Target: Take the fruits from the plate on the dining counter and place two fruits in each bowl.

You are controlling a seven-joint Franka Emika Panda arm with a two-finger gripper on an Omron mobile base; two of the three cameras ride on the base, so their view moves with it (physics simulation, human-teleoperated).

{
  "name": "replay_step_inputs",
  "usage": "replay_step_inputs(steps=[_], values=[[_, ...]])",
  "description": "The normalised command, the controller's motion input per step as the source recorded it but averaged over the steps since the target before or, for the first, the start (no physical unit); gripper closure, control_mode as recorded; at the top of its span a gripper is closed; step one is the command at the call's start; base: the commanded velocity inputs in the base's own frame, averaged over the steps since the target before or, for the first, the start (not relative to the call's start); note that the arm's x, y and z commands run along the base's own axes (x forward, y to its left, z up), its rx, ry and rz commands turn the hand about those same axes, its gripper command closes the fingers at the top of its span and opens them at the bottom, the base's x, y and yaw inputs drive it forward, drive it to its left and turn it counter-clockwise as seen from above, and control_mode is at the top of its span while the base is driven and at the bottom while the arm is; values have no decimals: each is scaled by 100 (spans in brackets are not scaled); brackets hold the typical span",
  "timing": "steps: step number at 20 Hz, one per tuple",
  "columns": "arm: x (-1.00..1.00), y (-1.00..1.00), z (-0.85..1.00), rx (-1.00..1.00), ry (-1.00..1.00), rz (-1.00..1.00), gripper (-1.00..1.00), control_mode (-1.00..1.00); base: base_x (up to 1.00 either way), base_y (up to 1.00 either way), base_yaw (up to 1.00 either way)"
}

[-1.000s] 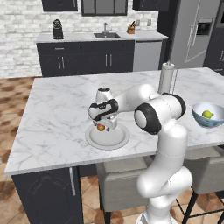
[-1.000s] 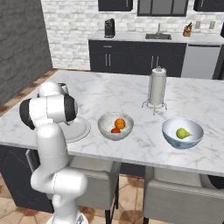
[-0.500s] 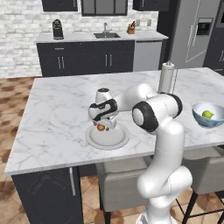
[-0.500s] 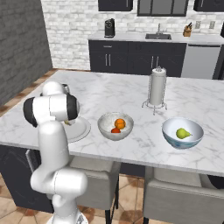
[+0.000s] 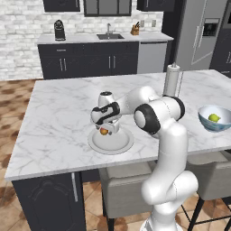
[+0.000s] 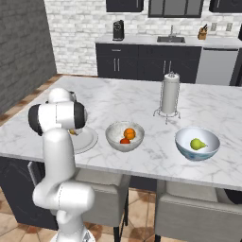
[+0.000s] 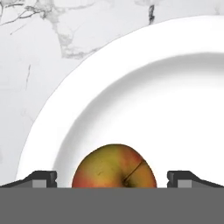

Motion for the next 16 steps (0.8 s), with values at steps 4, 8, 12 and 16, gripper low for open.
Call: replay_step_inputs(steps=[4, 8, 12, 16], values=[[0, 6, -12, 0, 0, 0, 100, -100, 0, 0, 0], [0, 4, -15, 0, 0, 0, 100, -100, 0, 0, 0], [-1, 0, 0, 0, 0, 0, 100, -100, 0, 0, 0], [-22, -11, 45, 1, 0, 0, 100, -100, 0, 0, 0]])
